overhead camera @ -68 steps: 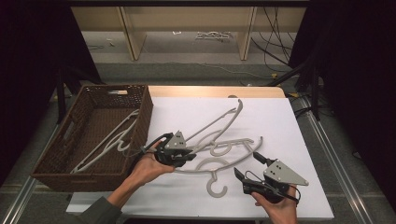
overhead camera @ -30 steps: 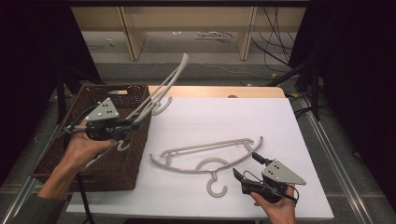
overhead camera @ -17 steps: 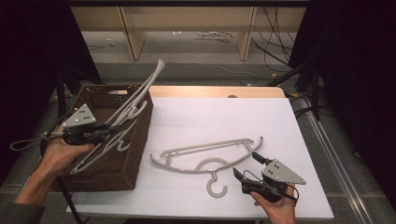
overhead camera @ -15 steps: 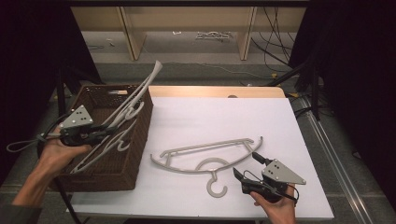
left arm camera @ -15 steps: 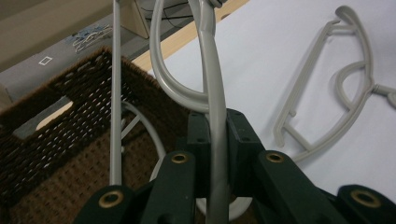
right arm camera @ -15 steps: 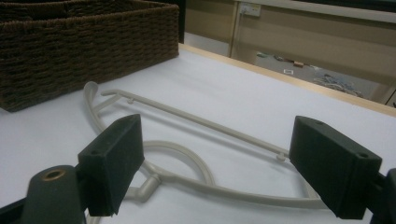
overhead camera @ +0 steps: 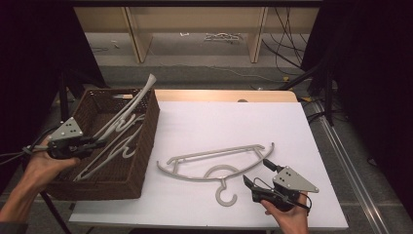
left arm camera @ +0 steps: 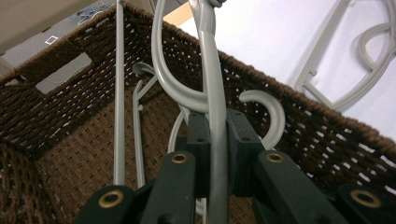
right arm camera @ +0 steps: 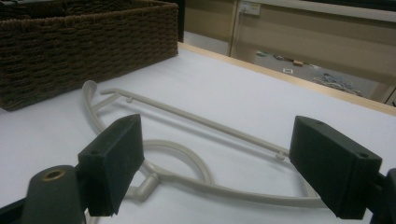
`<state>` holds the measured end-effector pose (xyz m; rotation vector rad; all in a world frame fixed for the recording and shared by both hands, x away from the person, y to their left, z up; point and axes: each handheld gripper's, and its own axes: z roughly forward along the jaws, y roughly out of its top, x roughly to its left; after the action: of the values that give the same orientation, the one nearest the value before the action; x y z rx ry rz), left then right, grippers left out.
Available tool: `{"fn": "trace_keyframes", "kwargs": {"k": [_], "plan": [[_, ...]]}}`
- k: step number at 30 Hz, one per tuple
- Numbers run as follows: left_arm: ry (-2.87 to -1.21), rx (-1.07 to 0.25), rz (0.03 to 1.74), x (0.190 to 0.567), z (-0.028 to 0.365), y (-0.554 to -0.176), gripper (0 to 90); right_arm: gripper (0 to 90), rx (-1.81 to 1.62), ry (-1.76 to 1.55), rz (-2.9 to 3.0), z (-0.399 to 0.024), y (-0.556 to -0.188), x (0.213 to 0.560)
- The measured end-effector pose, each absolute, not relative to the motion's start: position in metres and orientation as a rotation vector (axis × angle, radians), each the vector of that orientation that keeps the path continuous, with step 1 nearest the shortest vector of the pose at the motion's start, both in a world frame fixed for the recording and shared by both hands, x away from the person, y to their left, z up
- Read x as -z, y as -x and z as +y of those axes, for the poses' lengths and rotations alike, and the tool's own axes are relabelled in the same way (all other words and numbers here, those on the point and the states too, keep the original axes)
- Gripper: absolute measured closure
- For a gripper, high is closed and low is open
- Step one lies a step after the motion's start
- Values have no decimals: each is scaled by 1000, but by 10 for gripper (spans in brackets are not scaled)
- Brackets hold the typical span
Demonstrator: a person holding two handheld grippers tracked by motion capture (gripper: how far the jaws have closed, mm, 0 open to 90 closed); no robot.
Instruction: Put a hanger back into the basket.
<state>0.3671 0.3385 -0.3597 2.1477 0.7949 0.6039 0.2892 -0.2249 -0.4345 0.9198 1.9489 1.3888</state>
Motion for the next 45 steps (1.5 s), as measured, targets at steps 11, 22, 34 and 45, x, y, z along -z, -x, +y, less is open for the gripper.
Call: {"fn": "trace_keyframes", "kwargs": {"k": [11, 22, 34, 45], "plan": [[-2205, -624, 789, 364, 353, -363, 815, 187, -1387, -928, 1958, -225, -289, 435], [-2223, -582, 822, 372, 360, -364, 815, 187, -1394, -929, 1971, -224, -289, 435], [-2347, -578, 765, 373, 360, -377, 814, 187, -1396, -930, 1971, -224, -289, 436], [-2328, -492, 837, 385, 356, -385, 812, 187, -1385, -909, 1954, -224, -291, 436]]}}
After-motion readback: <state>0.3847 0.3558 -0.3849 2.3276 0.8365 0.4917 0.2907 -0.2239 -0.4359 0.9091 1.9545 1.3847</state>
